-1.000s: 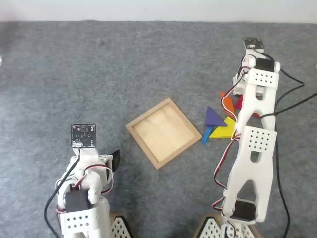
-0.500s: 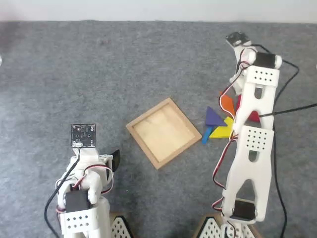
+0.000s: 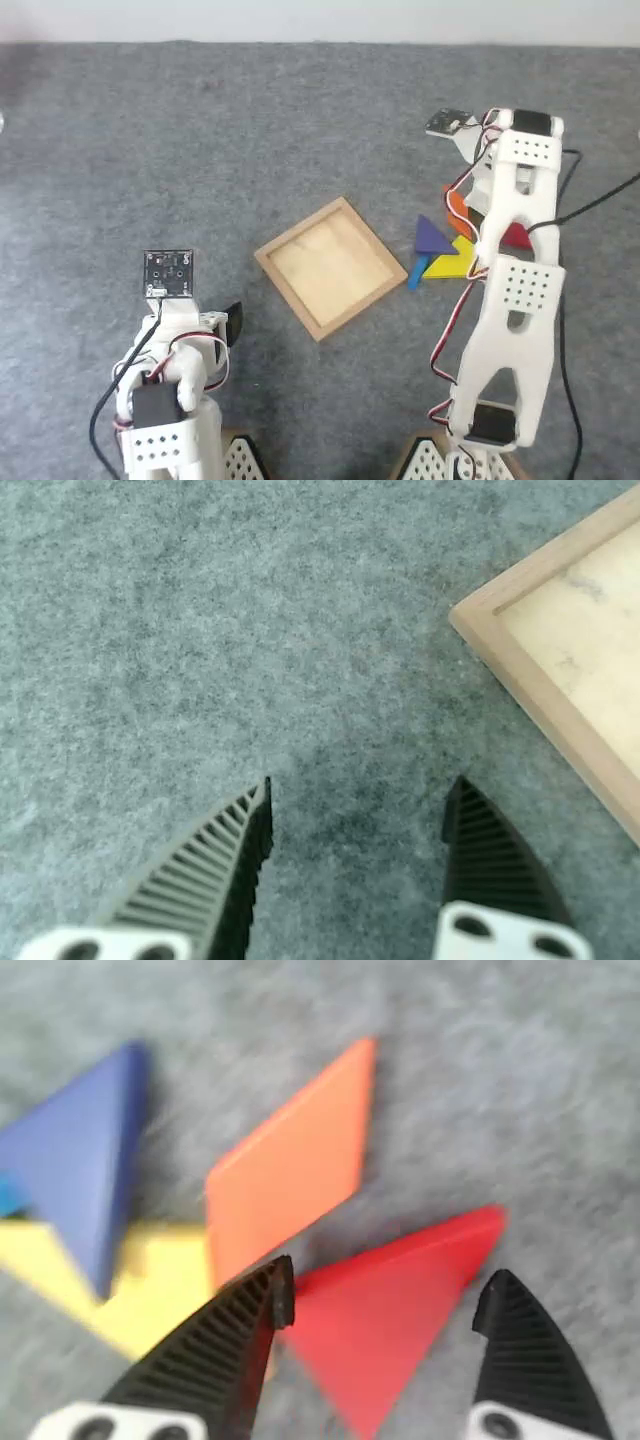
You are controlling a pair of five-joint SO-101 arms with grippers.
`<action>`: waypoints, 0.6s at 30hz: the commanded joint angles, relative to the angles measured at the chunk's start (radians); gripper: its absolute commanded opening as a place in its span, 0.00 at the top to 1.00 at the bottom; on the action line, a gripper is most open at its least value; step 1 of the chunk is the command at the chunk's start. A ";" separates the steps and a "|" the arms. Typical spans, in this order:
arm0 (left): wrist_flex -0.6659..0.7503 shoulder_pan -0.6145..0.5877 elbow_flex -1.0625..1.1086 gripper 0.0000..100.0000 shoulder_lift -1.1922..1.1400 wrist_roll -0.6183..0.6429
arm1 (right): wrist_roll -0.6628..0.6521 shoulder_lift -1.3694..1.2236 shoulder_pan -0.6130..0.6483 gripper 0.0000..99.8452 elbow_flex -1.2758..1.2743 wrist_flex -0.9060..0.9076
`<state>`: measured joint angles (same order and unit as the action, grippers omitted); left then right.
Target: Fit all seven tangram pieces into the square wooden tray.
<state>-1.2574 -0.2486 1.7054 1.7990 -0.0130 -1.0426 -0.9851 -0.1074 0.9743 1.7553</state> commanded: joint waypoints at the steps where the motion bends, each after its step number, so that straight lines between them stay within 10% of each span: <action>1: -0.005 0.000 -0.022 0.73 0.021 0.008 | -0.068 0.228 0.005 0.70 -0.163 0.030; 18: -0.005 0.000 -0.022 0.73 0.021 0.008 | -0.044 0.076 -0.028 0.70 -0.290 -0.274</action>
<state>-1.2574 -0.2486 1.7054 1.7990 -0.0130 -1.1331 -0.8991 -0.1504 0.6813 1.5681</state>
